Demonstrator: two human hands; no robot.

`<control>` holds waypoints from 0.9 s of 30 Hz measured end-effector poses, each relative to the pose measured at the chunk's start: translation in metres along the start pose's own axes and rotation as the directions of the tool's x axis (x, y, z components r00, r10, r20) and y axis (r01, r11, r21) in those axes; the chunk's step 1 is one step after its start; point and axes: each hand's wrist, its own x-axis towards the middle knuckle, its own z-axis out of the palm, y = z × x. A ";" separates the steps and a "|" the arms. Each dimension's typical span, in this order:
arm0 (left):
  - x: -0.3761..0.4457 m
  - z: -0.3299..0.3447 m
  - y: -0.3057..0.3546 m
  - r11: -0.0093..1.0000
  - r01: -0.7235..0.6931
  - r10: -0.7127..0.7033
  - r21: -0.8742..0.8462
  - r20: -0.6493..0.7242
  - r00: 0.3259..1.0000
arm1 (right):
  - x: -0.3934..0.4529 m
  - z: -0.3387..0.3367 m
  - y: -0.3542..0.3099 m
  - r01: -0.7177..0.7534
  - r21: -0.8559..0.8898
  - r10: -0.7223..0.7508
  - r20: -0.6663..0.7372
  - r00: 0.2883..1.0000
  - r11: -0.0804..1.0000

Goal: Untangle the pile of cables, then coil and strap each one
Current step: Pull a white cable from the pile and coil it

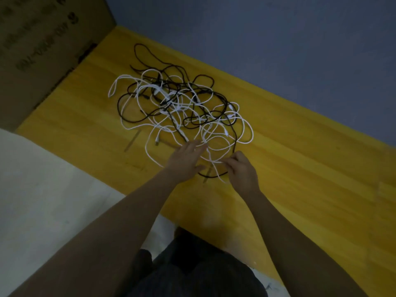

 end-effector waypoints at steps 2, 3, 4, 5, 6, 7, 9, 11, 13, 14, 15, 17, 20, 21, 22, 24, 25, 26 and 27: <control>0.017 -0.006 0.011 0.993 -0.122 0.122 -0.006 0.046 0.991 | 0.010 -0.008 -0.001 0.040 -0.015 -0.041 -0.071 0.997 0.999; 0.025 -0.008 0.015 0.988 -0.152 0.153 -0.013 0.042 0.987 | 0.015 -0.012 -0.001 0.046 -0.021 -0.048 -0.116 0.992 0.999; 0.032 -0.011 0.019 0.986 -0.162 0.163 -0.039 0.007 0.987 | 0.019 -0.016 0.001 0.035 -0.019 -0.037 -0.164 0.986 0.999; 0.039 -0.015 0.021 0.985 -0.157 0.154 -0.072 -0.046 0.987 | 0.024 -0.021 0.002 0.005 -0.003 -0.005 -0.204 0.979 1.000; 0.045 -0.019 0.022 0.985 -0.141 0.132 -0.096 -0.099 0.986 | 0.028 -0.026 0.003 -0.033 0.022 0.037 -0.233 0.972 0.999; 0.052 -0.025 0.022 0.987 -0.122 0.107 -0.106 -0.139 0.984 | 0.032 -0.030 0.005 -0.071 0.045 0.080 -0.250 0.965 0.996; 0.066 -0.040 0.020 0.990 -0.100 0.081 -0.102 -0.176 0.981 | 0.041 -0.036 0.008 -0.149 0.117 0.172 -0.221 0.960 0.982; 0.076 -0.054 0.013 0.993 -0.117 0.115 -0.014 -0.127 0.985 | 0.049 -0.039 0.012 -0.225 0.212 0.245 -0.074 0.967 0.951; 0.082 -0.060 0.004 0.975 -0.175 0.173 0.139 0.027 0.985 | 0.054 -0.039 0.019 -0.260 0.139 0.241 0.140 0.960 0.955; 0.081 -0.060 -0.002 0.961 -0.201 0.179 0.187 0.126 0.976 | 0.056 -0.036 0.021 -0.255 0.030 0.240 0.245 0.939 0.966; 0.078 -0.057 -0.009 0.954 -0.221 0.177 0.201 0.218 0.960 | 0.057 -0.032 0.021 -0.258 -0.059 0.263 0.347 0.900 0.964; 0.071 -0.049 -0.023 0.961 -0.238 0.181 0.143 0.324 0.928 | 0.062 -0.024 0.015 -0.376 -0.074 0.360 0.502 0.787 0.924; 0.065 -0.050 -0.044 0.952 -0.295 0.261 0.077 0.290 0.921 | 0.080 -0.008 0.000 -0.552 -0.008 0.494 0.455 0.740 0.834; 0.065 -0.052 -0.050 0.945 -0.315 0.283 0.083 0.270 0.920 | 0.088 -0.003 -0.004 -0.571 -0.028 0.529 0.417 0.739 0.821; 0.065 -0.054 -0.055 0.939 -0.331 0.299 0.093 0.256 0.919 | 0.096 0.003 -0.007 -0.581 -0.050 0.551 0.393 0.736 0.812; 0.066 -0.059 -0.067 0.929 -0.354 0.319 0.105 0.252 0.913 | 0.110 0.015 -0.013 -0.598 -0.073 0.579 0.370 0.727 0.798; 0.067 -0.061 -0.072 0.929 -0.356 0.322 0.103 0.252 0.912 | 0.115 0.022 -0.015 -0.594 -0.084 0.580 0.365 0.728 0.800; 0.067 -0.064 -0.078 0.929 -0.356 0.324 0.098 0.246 0.914 | 0.119 0.029 -0.017 -0.582 -0.099 0.575 0.352 0.738 0.807; 0.067 -0.067 -0.083 0.929 -0.358 0.329 0.094 0.234 0.915 | 0.120 0.036 -0.018 -0.577 -0.109 0.578 0.320 0.750 0.809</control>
